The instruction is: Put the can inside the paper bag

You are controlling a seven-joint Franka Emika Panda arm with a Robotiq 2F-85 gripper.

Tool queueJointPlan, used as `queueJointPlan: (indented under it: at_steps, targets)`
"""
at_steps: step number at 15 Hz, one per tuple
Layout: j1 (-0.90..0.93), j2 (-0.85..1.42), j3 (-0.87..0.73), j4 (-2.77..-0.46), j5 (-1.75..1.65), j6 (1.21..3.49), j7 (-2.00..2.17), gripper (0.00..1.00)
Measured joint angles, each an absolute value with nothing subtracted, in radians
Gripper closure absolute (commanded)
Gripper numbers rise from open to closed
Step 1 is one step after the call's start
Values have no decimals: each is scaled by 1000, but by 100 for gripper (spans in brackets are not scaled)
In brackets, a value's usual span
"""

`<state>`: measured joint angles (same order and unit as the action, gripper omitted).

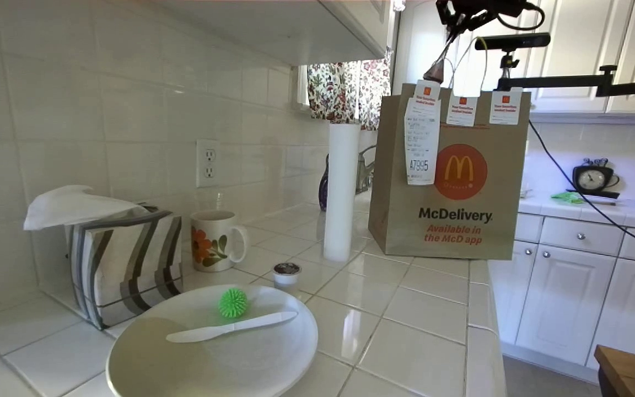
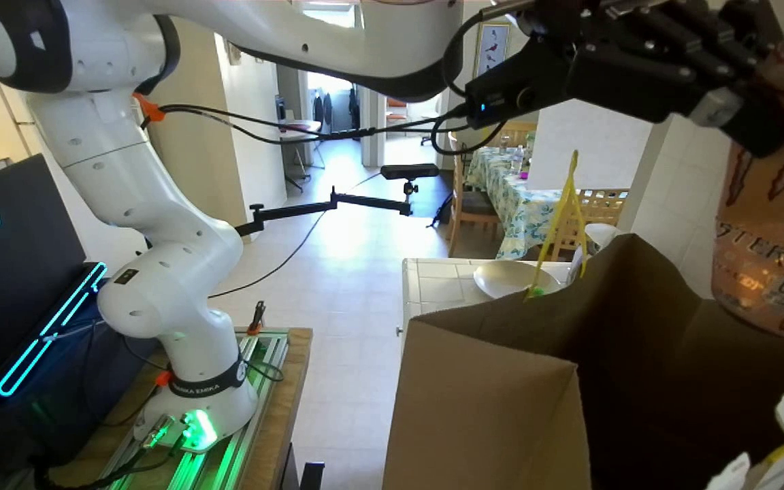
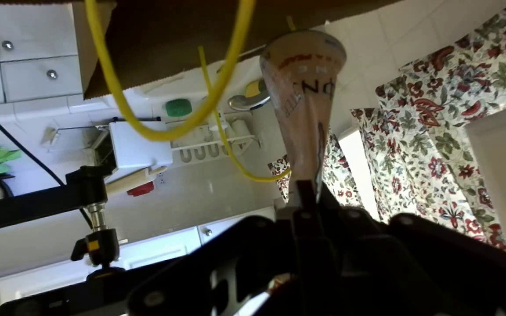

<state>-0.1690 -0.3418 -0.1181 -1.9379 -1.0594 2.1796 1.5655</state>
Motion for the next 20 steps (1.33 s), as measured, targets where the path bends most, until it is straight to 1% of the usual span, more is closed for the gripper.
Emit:
queueJointPlan:
  at_steps: [7,12,13,15,18,20]
  targets:
    - [-152,-345,-83,-1979,-983,2104,1541,99]
    - [-154,-345,-83,-2027,-983,2095,1541,99]
    - [-154,-345,-83,-2036,-983,2095,1541,73]
    - [-154,-345,-83,-2052,-983,2095,1541,64]
    - [-153,-346,-78,-2062,-983,2095,1541,42]
    - [-152,-358,-62,-2058,-986,2091,1537,29]
